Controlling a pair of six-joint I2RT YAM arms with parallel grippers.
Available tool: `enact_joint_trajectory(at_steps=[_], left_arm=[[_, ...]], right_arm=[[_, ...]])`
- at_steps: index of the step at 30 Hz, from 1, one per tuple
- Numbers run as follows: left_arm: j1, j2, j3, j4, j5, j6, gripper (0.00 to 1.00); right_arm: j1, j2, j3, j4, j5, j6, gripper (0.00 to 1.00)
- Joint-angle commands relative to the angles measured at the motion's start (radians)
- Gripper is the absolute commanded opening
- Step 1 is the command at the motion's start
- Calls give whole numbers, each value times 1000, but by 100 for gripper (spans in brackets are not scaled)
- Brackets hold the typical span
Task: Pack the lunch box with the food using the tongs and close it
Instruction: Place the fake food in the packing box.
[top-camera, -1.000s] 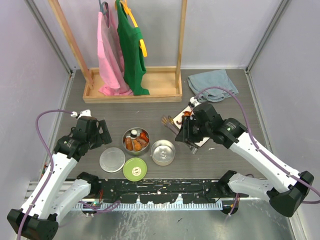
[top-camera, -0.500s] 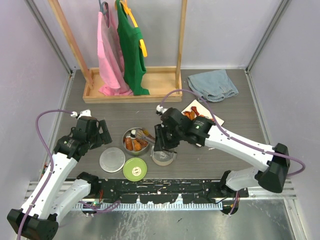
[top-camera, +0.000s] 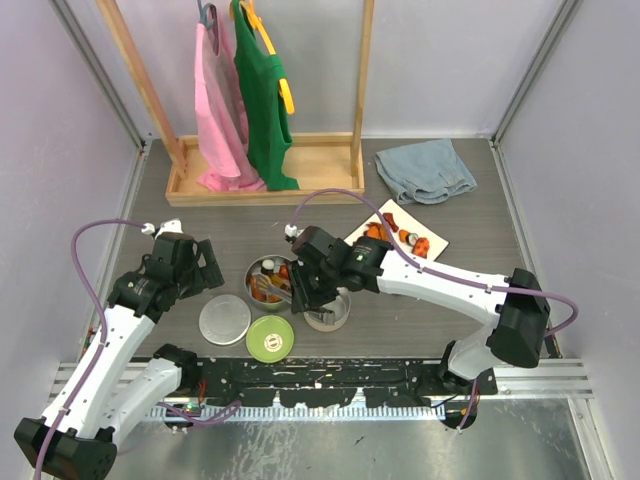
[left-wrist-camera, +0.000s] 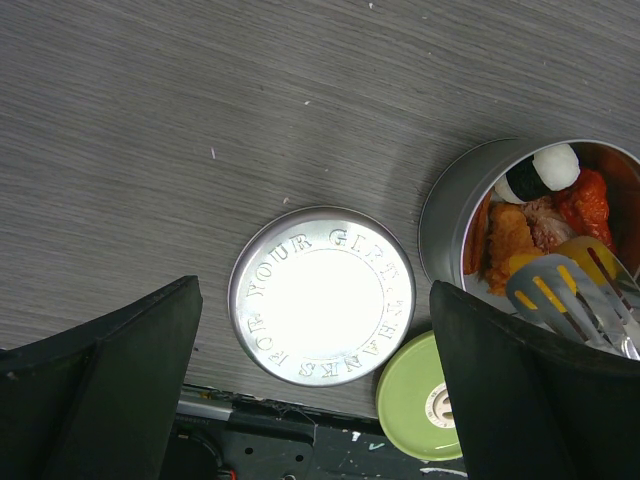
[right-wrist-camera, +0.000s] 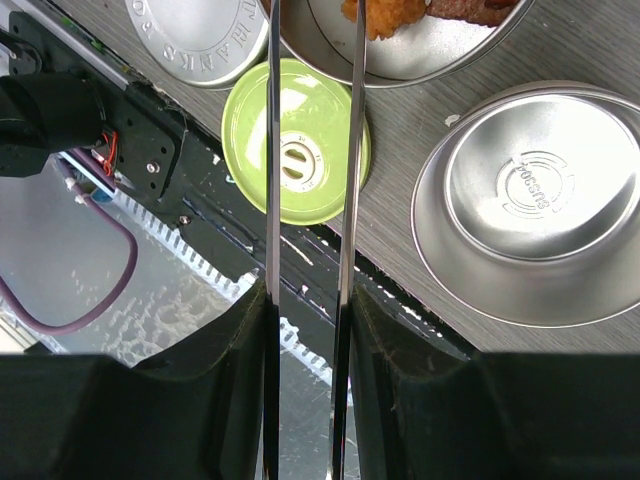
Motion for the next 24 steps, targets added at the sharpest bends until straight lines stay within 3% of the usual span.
enact_joint_trajectory(at_steps=[1,11,19,24], left_arm=[[4,-11,19,36,-10,2,98],[3,-10,19,36,-10,1,98],[2,-11,18,36,-10,2,98],[2,-9,19,36,-10,2,98]], right_arm=[[14,-1,56,51,0,-18,33],[19,17,48,52,-6,-16,38],[24,12,42,68,-17,-19,49],[24,-23,35,81,4,-16,51]])
